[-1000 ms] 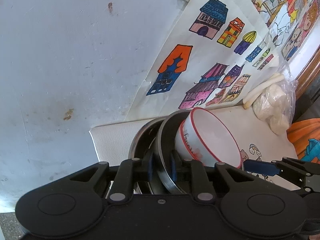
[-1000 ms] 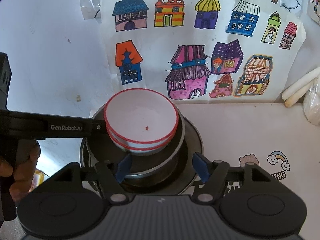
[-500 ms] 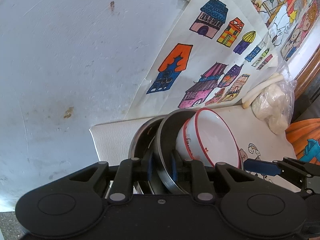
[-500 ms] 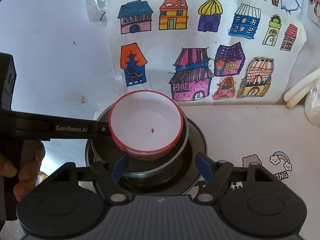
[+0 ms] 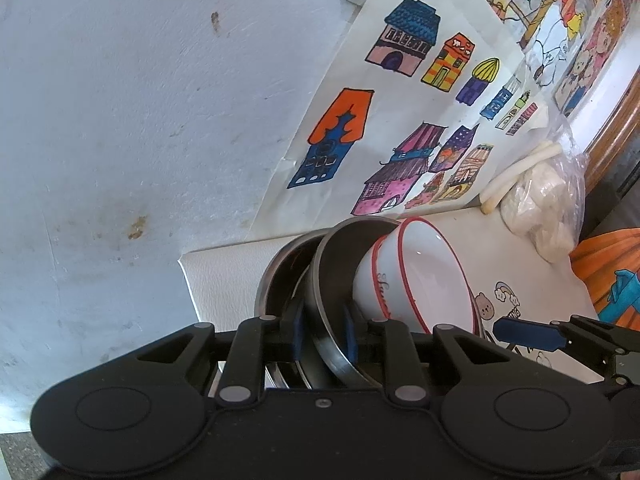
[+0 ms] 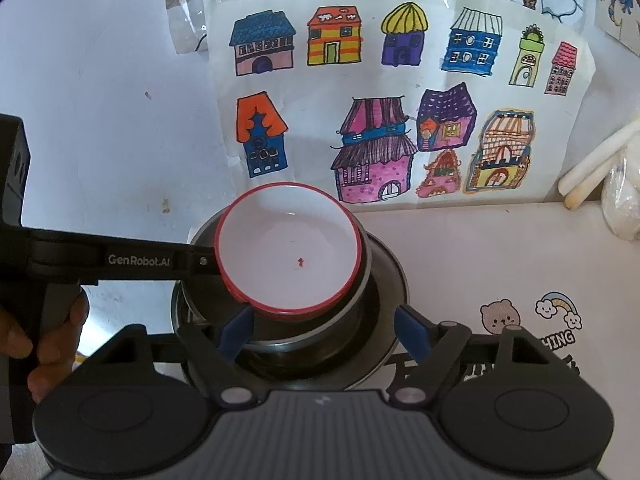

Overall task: Organize plates and bowls
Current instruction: 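Lower the steel bowl stack onto the steel plates with both grippers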

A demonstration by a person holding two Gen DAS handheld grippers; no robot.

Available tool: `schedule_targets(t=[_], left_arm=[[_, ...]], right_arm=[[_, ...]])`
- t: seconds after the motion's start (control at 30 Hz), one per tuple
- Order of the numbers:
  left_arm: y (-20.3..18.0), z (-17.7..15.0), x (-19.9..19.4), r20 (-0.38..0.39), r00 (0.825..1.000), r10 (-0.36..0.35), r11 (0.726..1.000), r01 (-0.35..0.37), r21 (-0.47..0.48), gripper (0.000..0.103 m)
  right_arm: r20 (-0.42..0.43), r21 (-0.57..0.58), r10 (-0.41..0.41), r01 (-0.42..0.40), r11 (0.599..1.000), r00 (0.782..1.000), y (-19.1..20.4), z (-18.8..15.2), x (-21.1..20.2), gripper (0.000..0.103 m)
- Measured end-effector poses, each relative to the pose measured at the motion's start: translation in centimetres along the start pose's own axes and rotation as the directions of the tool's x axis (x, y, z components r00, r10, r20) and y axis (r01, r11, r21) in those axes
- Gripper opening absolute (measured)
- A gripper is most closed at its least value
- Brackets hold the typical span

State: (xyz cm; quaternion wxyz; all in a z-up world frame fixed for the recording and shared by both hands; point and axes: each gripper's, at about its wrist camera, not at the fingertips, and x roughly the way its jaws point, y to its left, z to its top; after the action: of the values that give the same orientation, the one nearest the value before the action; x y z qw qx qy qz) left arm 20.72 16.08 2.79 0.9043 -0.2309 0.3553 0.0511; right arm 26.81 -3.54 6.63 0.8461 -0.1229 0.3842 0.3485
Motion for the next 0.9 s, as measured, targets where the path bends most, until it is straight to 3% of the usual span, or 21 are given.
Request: schedule_targets(t=[0.73,0.8,0.83,0.9], left_arm=[[-0.43,-0.25,-0.21,-0.009,1.000,-0.008,0.999,0.009,0.040,0.028],[-0.64,-0.27,-0.38,-0.005,1.000,-0.005,0.998,0.006,0.060,0.032],[-0.84,-0.32,-0.53,0.006,1.000,0.021,0.997,-0.022,0.077,0.040],[-0.97,-0.44,-0.83,0.035,0.999,0.033,0.994,-0.037,0.105,0.043]], right_arm=[[0.040,0.030,-0.006,0.004,1.000,0.999,0.19,-0.69,-0.66,0.086],[0.041,0.032,-0.006,0.005,0.999,0.999,0.15,-0.70,-0.69,0.086],[0.043,0.035,-0.007,0.006,0.999,0.999,0.19,-0.65,-0.65,0.086],[0.044,0.038,-0.006,0.005,0.999,0.999,0.30,-0.63,-0.63,0.087]])
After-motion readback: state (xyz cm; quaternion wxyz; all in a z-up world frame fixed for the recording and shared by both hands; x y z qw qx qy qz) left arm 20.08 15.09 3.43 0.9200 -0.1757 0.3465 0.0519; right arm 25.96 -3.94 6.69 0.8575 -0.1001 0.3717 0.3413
